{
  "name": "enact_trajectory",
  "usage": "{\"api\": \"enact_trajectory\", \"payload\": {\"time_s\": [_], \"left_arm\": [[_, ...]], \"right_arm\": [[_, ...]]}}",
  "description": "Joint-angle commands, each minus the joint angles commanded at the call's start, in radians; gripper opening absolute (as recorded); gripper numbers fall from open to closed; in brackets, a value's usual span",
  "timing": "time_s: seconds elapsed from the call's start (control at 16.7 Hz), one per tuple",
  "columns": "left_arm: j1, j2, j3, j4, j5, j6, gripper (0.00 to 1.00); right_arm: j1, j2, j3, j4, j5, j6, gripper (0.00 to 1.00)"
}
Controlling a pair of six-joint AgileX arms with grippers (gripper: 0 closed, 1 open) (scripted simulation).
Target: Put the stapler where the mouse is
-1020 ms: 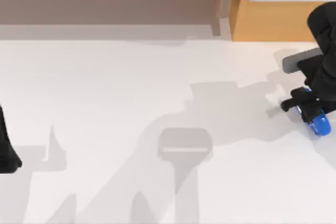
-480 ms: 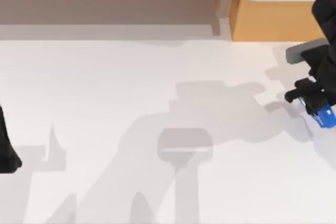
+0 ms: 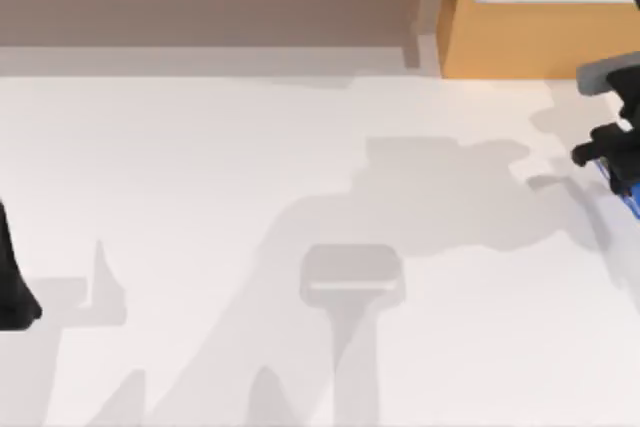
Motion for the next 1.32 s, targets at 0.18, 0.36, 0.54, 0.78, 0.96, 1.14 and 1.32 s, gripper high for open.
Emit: {"api": "enact_trajectory", "payload": {"time_s": [0.18, 0.36, 0.54, 0.78, 0.96, 1.14, 1.32], "left_arm": [[0.0, 0.0, 0.0, 0.0, 0.0, 0.0, 1.0], [0.0, 0.0, 0.0, 0.0, 0.0, 0.0, 1.0], [0.0, 0.0, 0.0, 0.0, 0.0, 0.0, 1.0], [0.0, 0.0, 0.0, 0.0, 0.0, 0.0, 1.0], [0.0, 0.0, 0.0, 0.0, 0.0, 0.0, 1.0], [0.0, 0.0, 0.0, 0.0, 0.0, 0.0, 1.0], [0.0, 0.0, 0.0, 0.0, 0.0, 0.0, 1.0]], "right_arm": [[-0.129, 0.084, 0.136, -0.066, 0.005, -0.039, 0.0], [-0.275, 0.17, 0.282, -0.137, 0.011, -0.086, 0.0], [-0.404, 0.233, 0.413, -0.196, 0.017, -0.128, 0.0], [-0.48, 0.267, 0.491, -0.229, 0.019, -0.152, 0.0], [-0.477, 0.262, 0.489, -0.226, 0.02, -0.151, 0.0], [-0.475, 0.262, 0.488, -0.226, 0.021, -0.153, 0.0], [-0.472, 0.261, 0.482, -0.228, 0.028, -0.156, 0.0]]}}
